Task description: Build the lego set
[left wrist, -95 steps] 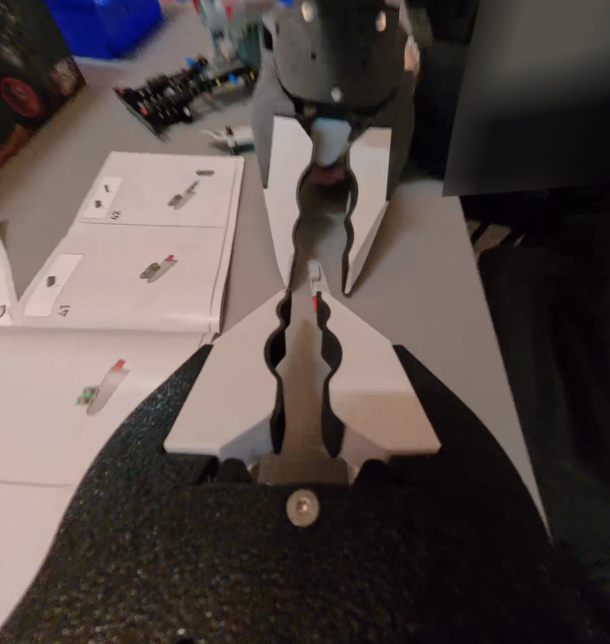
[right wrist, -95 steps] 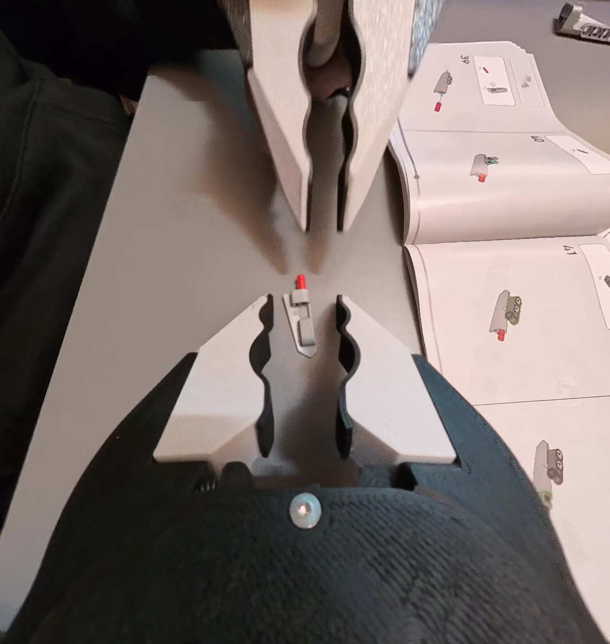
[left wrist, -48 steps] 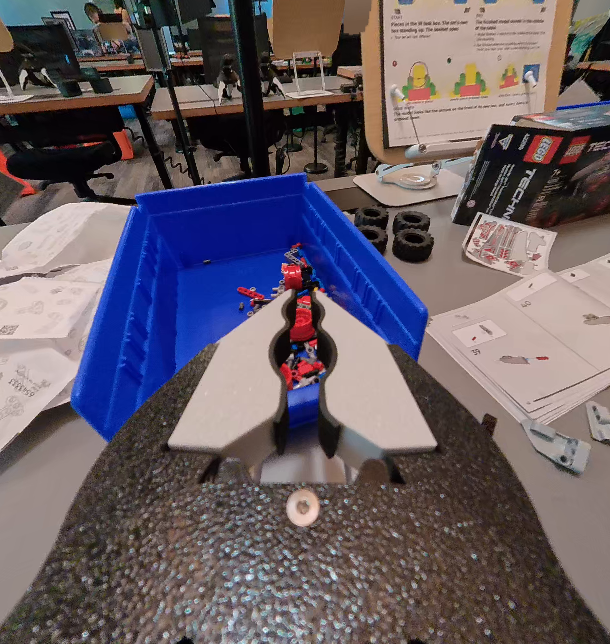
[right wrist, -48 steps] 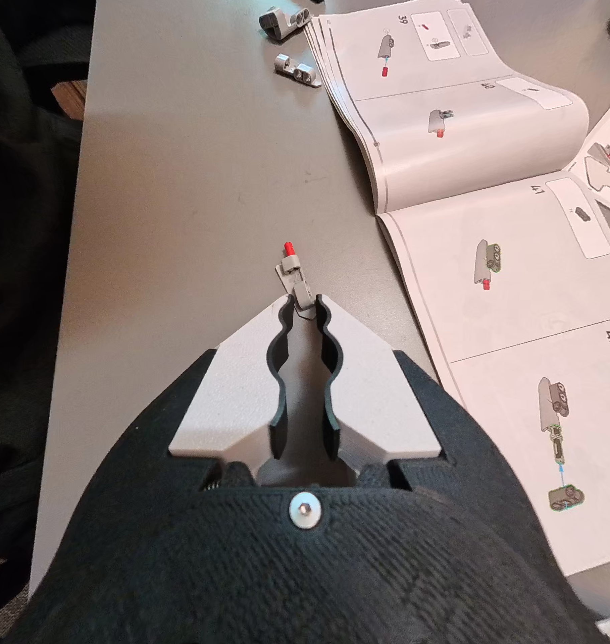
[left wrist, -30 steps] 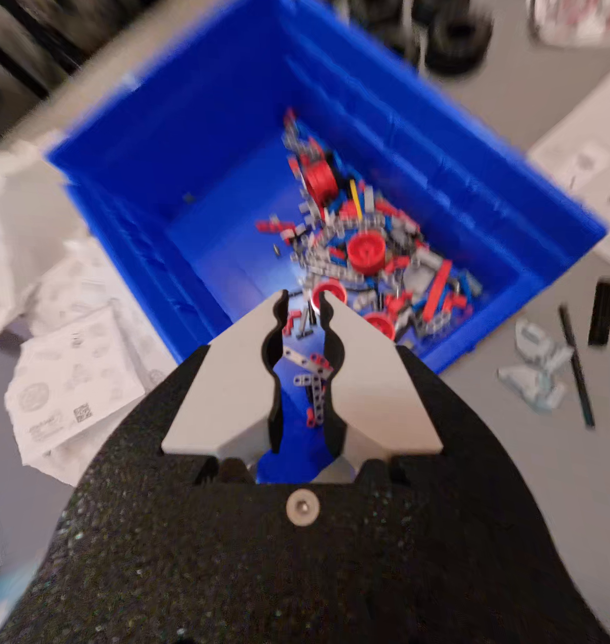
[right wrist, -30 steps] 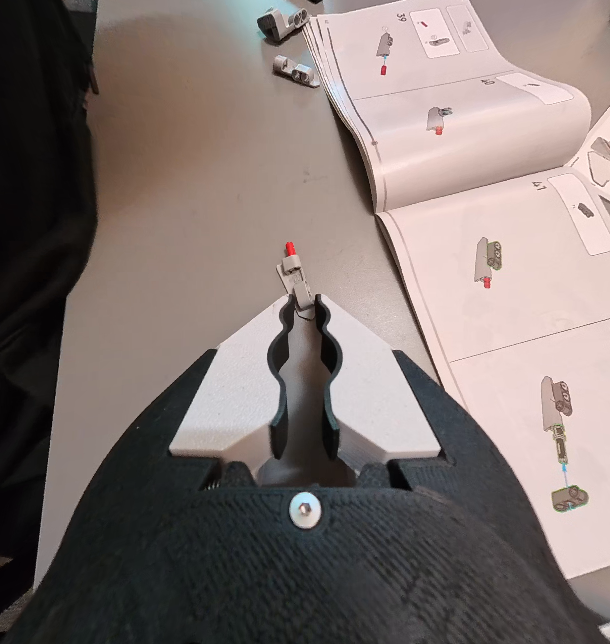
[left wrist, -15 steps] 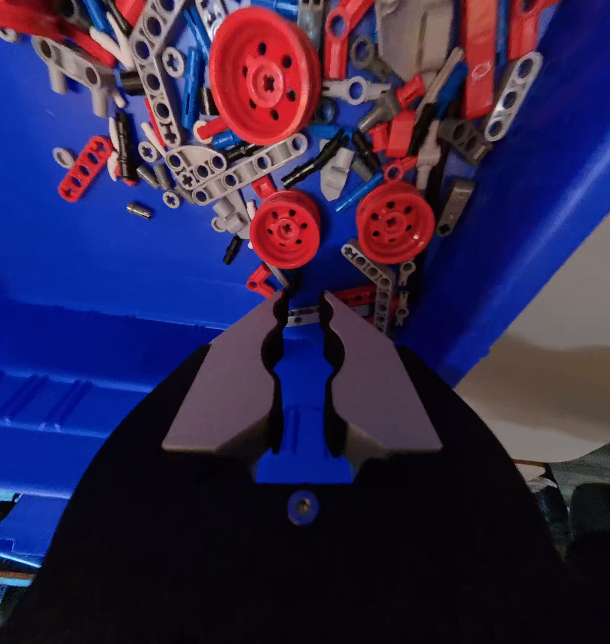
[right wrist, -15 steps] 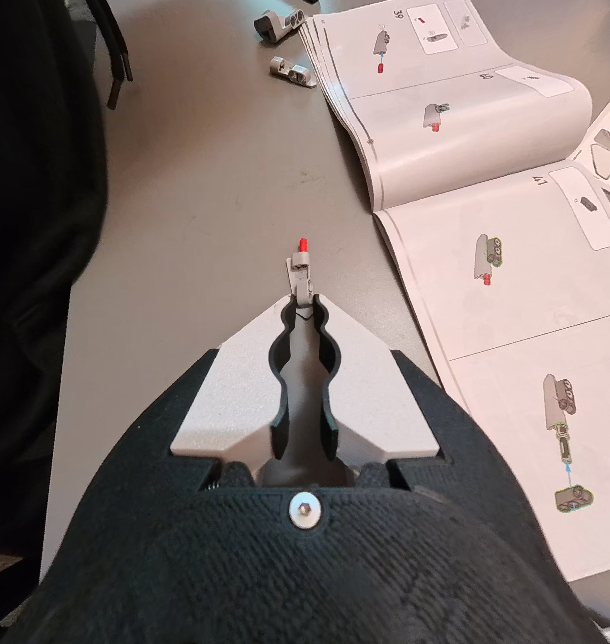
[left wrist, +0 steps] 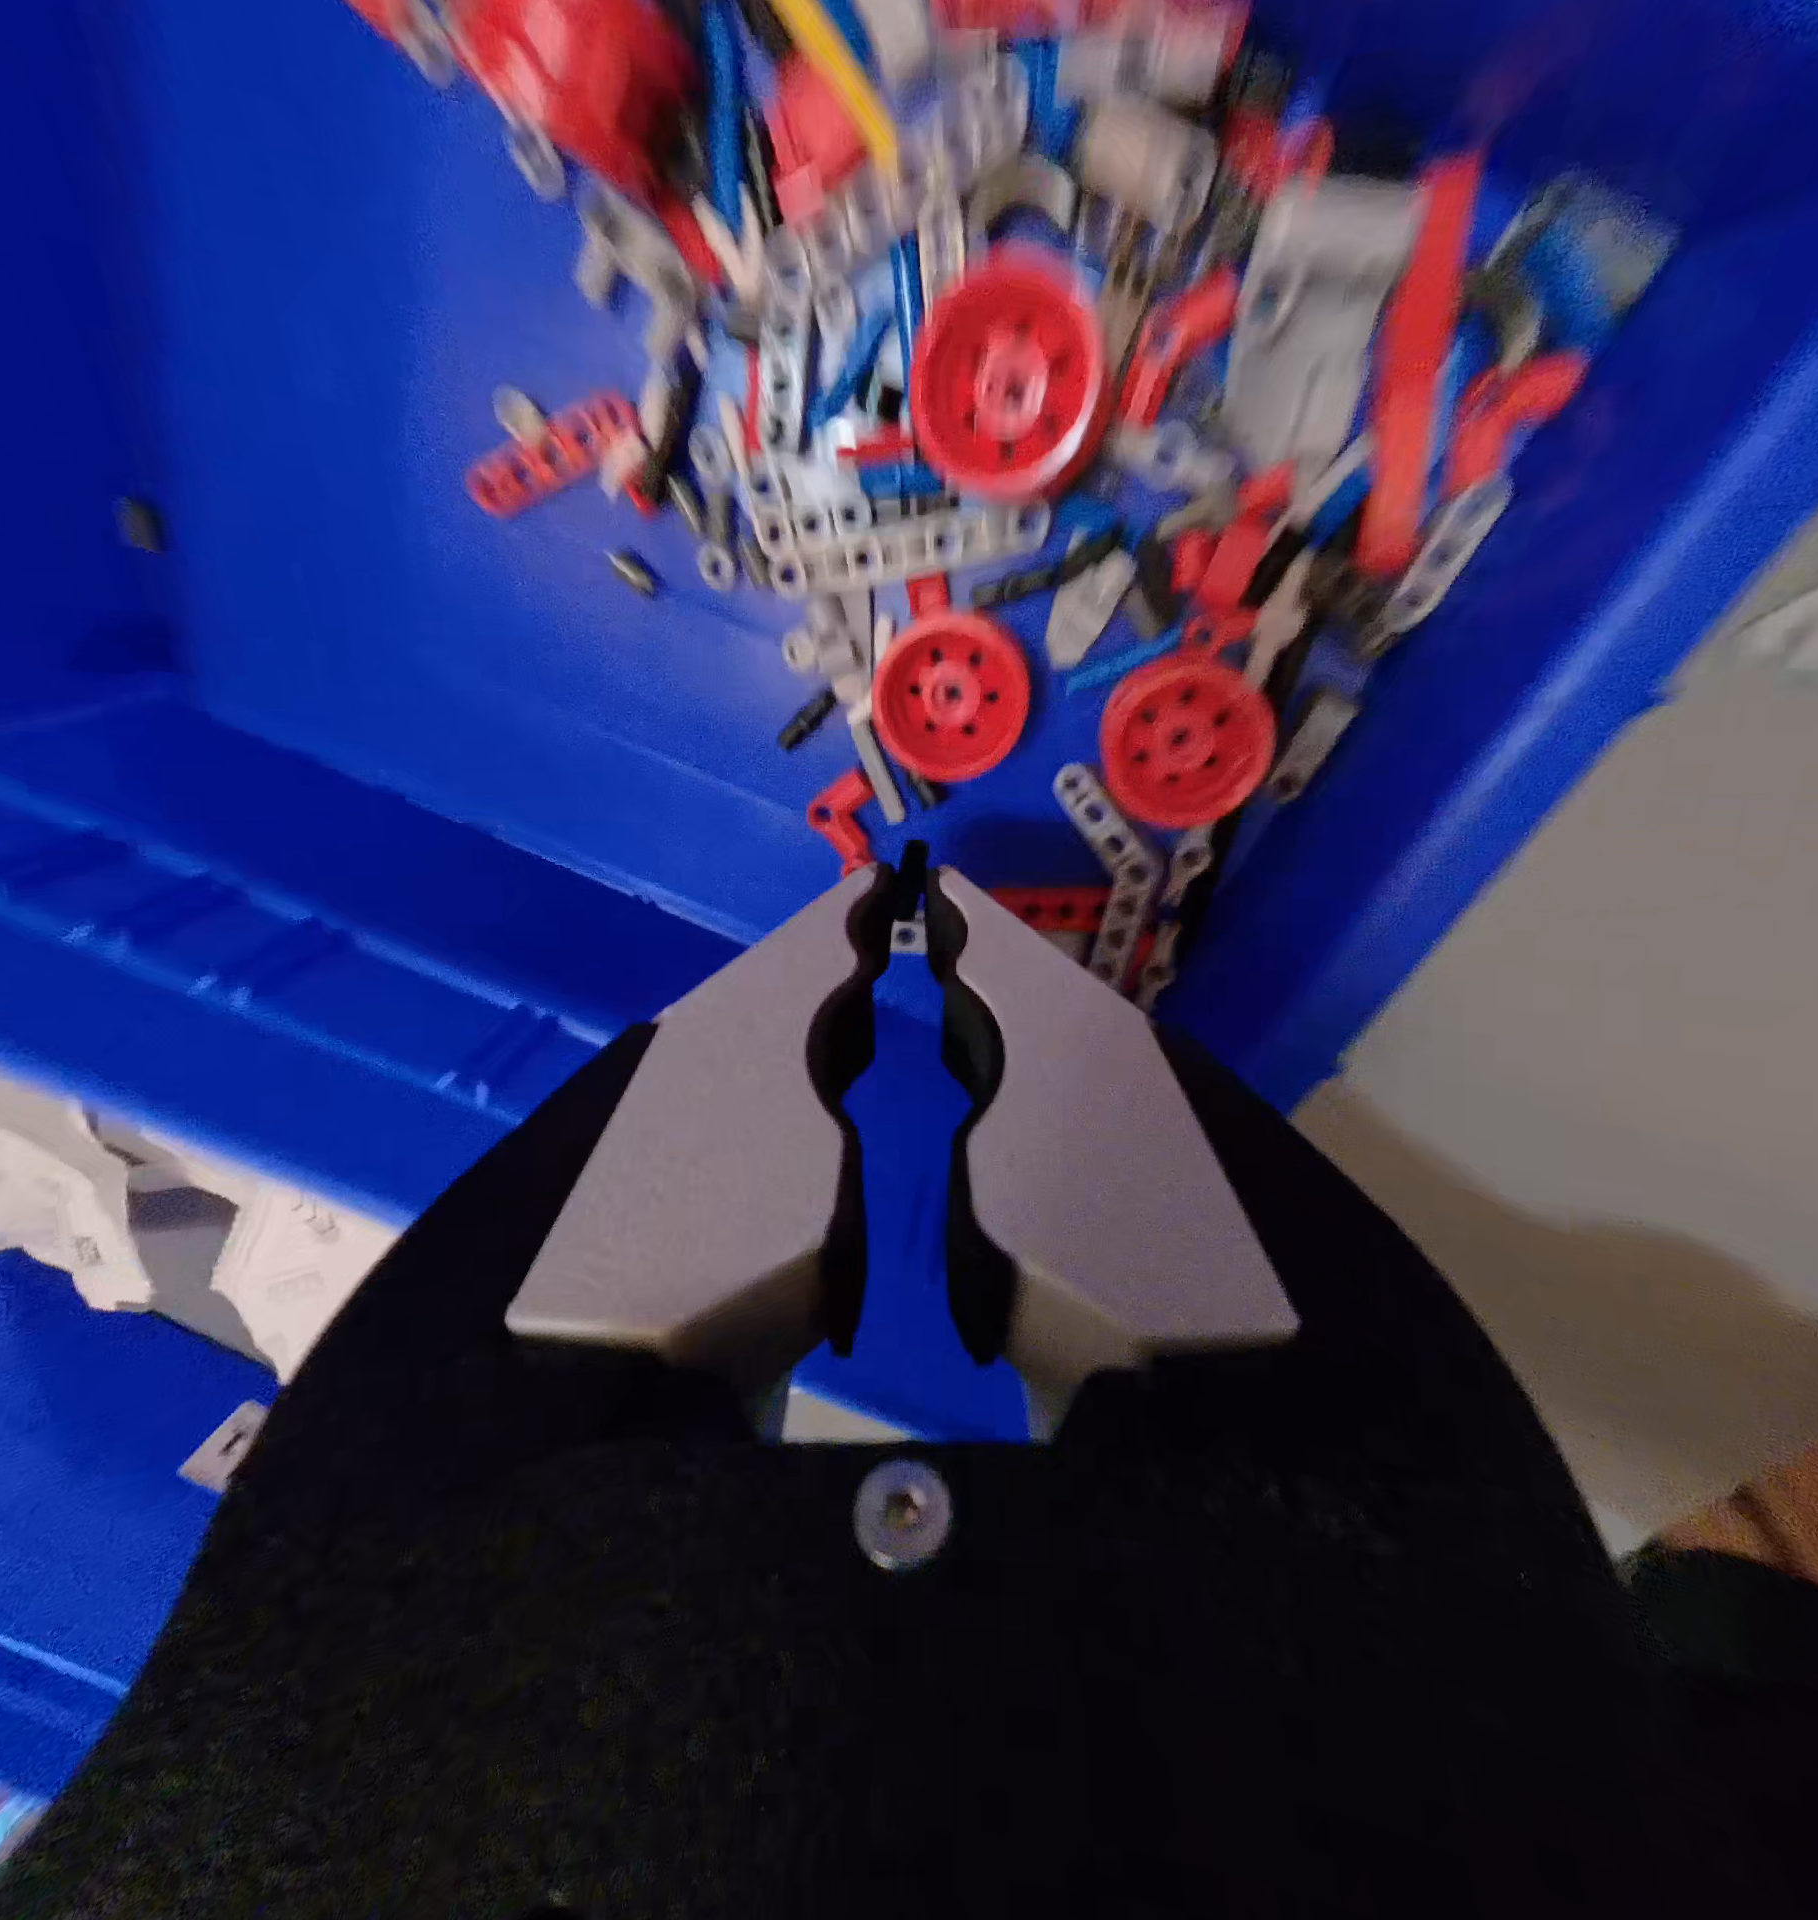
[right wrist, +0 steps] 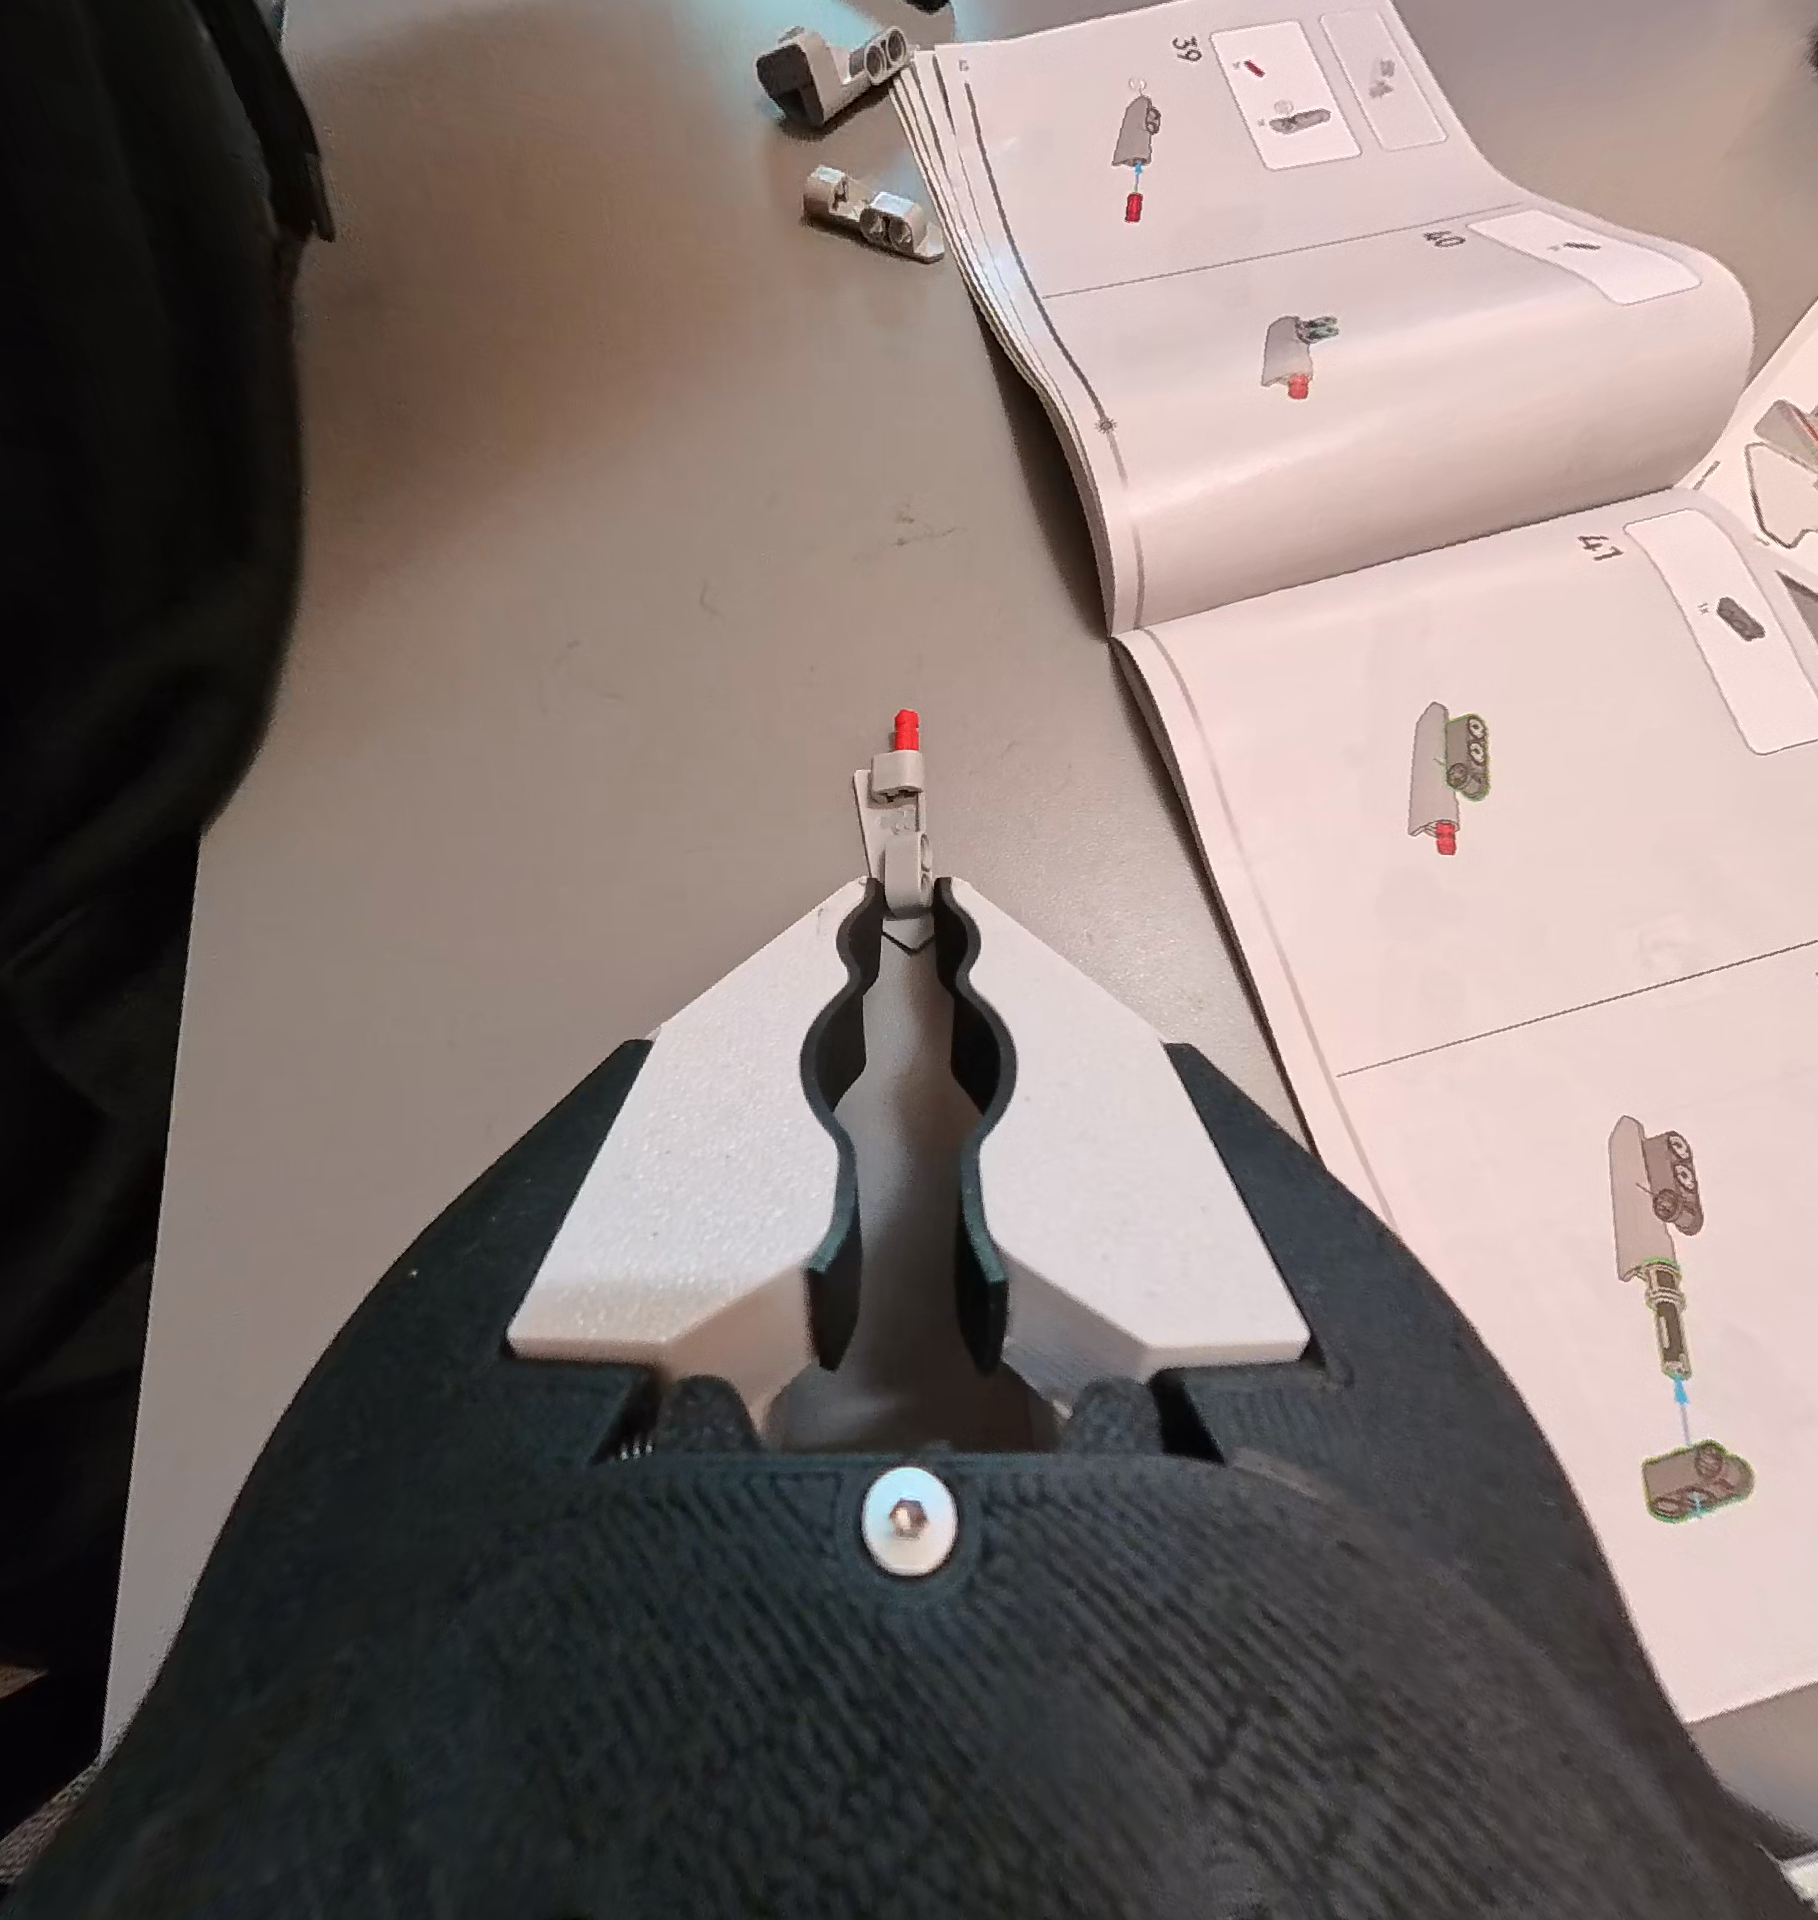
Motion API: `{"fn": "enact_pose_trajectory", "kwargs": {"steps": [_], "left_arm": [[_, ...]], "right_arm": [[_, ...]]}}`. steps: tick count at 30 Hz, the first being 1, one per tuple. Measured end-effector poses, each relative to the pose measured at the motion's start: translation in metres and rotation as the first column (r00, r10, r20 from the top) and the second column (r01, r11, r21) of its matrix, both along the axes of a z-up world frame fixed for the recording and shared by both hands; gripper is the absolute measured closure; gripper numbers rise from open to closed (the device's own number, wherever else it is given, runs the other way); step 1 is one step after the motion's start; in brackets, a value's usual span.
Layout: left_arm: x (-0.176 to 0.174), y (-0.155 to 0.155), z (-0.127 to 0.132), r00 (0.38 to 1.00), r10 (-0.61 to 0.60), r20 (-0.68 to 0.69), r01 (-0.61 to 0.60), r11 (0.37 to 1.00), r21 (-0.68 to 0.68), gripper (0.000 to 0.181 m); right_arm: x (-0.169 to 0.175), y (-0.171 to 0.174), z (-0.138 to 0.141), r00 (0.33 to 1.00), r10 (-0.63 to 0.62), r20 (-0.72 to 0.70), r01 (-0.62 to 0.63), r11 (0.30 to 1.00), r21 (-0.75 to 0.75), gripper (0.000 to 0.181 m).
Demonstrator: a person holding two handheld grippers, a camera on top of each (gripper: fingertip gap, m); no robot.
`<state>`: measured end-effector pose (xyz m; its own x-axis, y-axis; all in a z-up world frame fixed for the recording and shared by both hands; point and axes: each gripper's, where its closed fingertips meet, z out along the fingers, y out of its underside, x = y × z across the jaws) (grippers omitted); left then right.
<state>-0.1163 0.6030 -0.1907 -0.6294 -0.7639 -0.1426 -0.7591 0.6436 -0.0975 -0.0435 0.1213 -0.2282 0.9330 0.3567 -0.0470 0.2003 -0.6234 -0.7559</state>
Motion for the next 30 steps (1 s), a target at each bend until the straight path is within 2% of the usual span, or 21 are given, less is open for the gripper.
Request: {"fn": "enact_pose_trajectory", "kwargs": {"steps": [1,2,4,6,7,9,10,11,13,15,19,21,23,25,27,30], "left_arm": [[0.005,-0.015,0.017,0.996,0.018,0.091,-0.011,0.997,-0.074,0.178],[0.012,-0.037,0.038,0.979,0.038,0.199,-0.002,0.984,-0.177,0.178],[0.023,-0.091,0.084,0.915,0.094,0.392,0.074,0.917,-0.392,0.179],[0.021,-0.136,0.108,0.851,0.104,0.515,0.170,0.873,-0.457,0.179],[0.021,-0.159,0.112,0.814,0.102,0.572,0.224,0.853,-0.471,0.178],[0.023,-0.216,0.101,0.776,0.134,0.616,0.307,0.773,-0.555,0.178],[0.026,-0.242,0.085,0.783,0.166,0.599,0.305,0.737,-0.603,0.179],[0.031,-0.262,0.065,0.789,0.192,0.584,0.284,0.730,-0.622,0.179],[0.042,-0.287,0.027,0.795,0.196,0.574,0.227,0.781,-0.582,0.179],[0.046,-0.306,-0.003,0.842,0.157,0.516,0.180,0.820,-0.544,0.179],[0.051,-0.311,-0.035,0.876,0.133,0.463,0.110,0.881,-0.459,0.178],[0.049,-0.313,-0.038,0.880,0.141,0.453,0.106,0.871,-0.479,0.178],[0.049,-0.310,-0.034,0.869,0.159,0.469,0.108,0.863,-0.494,0.170],[0.050,-0.298,-0.016,0.827,0.212,0.521,0.110,0.848,-0.519,0.165],[0.048,-0.277,0.016,0.759,0.280,0.589,0.124,0.825,-0.551,0.166],[0.039,-0.212,0.070,0.626,0.362,0.691,0.081,0.851,-0.520,0.173]], "right_arm": [[0.000,0.000,0.000,1.000,0.000,0.001,0.000,1.000,0.000,0.173],[0.000,0.000,0.000,1.000,0.000,0.002,0.000,1.000,0.001,0.173],[0.000,0.000,0.000,1.000,0.000,0.005,0.000,1.000,0.002,0.173],[0.000,0.000,0.000,1.000,0.000,0.006,0.000,1.000,0.002,0.173],[0.000,0.000,0.000,1.000,0.000,0.006,0.000,1.000,0.002,0.173],[0.000,0.000,0.000,1.000,0.000,0.011,0.000,1.000,0.004,0.173],[0.000,0.000,0.000,1.000,0.000,0.014,0.000,1.000,0.005,0.173],[0.000,0.000,0.000,1.000,0.000,0.017,0.000,1.000,0.006,0.173],[0.000,0.000,0.000,1.000,0.000,0.021,0.000,1.000,0.007,0.173],[0.000,0.000,0.000,1.000,0.000,0.019,0.000,1.000,0.007,0.173],[0.000,0.000,0.000,1.000,0.000,0.015,0.000,1.000,0.005,0.173],[0.000,0.000,0.000,1.000,0.000,0.023,0.000,1.000,0.008,0.173],[0.000,0.000,0.000,1.000,0.000,0.031,0.000,1.000,0.011,0.173],[0.000,0.000,0.000,0.999,0.000,0.035,0.000,1.000,0.012,0.173],[0.000,0.000,0.000,0.999,0.000,0.037,0.000,1.000,0.013,0.173],[0.000,0.000,0.000,0.999,0.000,0.035,0.000,1.000,0.012,0.173]]}}
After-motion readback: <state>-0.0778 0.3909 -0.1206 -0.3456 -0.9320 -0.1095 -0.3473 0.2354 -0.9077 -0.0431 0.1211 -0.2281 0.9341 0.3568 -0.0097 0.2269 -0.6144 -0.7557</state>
